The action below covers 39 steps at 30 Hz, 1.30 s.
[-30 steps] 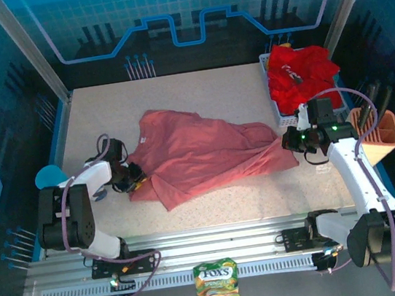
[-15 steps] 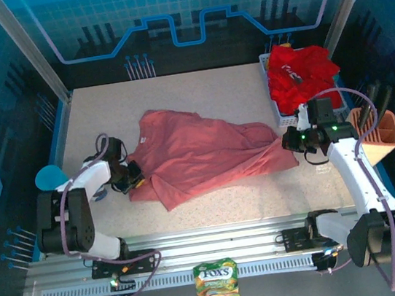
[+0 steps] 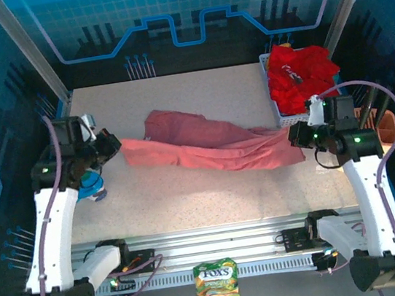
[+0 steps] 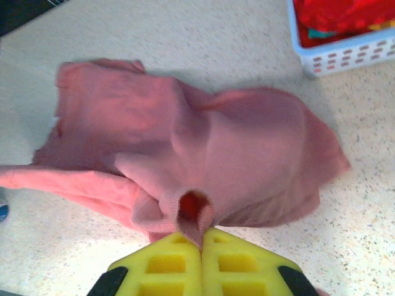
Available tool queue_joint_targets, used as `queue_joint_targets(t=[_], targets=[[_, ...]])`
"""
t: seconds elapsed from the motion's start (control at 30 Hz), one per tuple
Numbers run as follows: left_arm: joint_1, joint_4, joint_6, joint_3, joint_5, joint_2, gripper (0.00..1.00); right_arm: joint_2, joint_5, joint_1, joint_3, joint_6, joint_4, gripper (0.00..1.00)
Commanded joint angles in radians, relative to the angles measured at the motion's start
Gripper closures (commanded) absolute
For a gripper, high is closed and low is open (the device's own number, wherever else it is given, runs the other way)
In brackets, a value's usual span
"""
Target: Fold and stack the t-shirts
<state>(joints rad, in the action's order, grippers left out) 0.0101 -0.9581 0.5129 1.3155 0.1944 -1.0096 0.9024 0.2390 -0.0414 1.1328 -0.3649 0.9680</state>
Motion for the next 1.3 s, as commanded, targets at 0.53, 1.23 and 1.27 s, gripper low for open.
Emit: queue_joint_targets(t=[0.53, 1.23, 1.27], targets=[[0.015, -0.291, -0.156, 0.574, -0.107, -0.069, 1.0, 0.046, 0.215, -0.018, 0.333, -0.001, 0.131, 1.0], [0.068, -0.174, -0.209, 0.361, -0.127, -0.115, 1.0, 0.134, 0.168, 0.029, -0.334, -0.074, -0.045, 0.87], [0.068, -0.172, -0.209, 0.356, -0.127, -0.117, 1.0, 0.133, 0.158, 0.04, -0.35, -0.084, -0.052, 0.87]])
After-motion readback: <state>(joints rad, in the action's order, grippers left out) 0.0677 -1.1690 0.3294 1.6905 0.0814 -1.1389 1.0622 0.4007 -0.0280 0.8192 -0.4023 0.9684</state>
